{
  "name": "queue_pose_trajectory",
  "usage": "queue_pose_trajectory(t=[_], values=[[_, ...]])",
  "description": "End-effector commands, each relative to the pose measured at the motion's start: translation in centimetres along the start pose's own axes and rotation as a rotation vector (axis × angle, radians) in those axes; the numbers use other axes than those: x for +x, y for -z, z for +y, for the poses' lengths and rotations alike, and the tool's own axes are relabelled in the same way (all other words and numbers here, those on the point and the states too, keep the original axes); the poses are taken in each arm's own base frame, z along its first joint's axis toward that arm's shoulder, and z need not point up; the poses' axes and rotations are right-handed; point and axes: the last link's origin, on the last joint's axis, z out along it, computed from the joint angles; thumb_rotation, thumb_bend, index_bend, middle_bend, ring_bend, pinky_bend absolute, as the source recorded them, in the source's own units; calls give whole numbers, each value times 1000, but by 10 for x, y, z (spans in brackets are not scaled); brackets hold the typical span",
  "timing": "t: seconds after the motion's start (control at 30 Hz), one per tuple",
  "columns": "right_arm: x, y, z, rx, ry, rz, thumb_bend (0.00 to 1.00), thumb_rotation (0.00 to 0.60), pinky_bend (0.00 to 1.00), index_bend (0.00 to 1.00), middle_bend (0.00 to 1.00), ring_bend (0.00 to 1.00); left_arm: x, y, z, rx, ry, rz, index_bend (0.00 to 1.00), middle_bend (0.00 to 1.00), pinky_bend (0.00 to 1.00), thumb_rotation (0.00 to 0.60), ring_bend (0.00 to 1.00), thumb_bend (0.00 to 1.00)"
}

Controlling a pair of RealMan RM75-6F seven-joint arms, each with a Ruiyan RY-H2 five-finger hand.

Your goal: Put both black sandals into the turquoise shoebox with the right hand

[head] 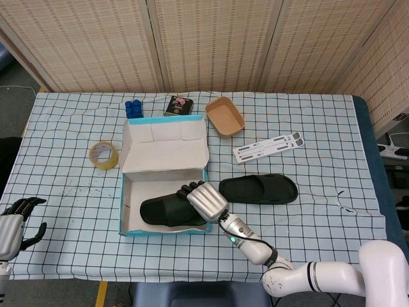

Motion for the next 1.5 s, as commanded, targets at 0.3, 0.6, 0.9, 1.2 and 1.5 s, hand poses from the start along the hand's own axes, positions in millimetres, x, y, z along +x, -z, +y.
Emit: queue_pose_trajectory(t=[0.3,0.6,0.9,1.2,1.5], values=[[2,-21,-14,32,-49,51,36,600,449,729,593,509,1,0,-2,10,-1,5,254,229,347,600,187,402],[-34,-25,5,48,-114,47,36,600,466,736,598,522,0,-1,-1,4,-4,2,253,229,347,600,187,402],[-68,-27,30,57,-170,-22,36,600,435,711,585,444,-1,-1,-2,10,-9,-7,254,230,347,600,187,402],[-47,-21,38,47,-187,-81,36,600,39,199,103,0,-2,-1,-1,10,-10,-16,255,229,347,600,187,401],[-2,-2,35,71,-202,8,36,600,0,78,43,0,-5,-3,-1,17,-16,-36,255,230,347,600,187,402]])
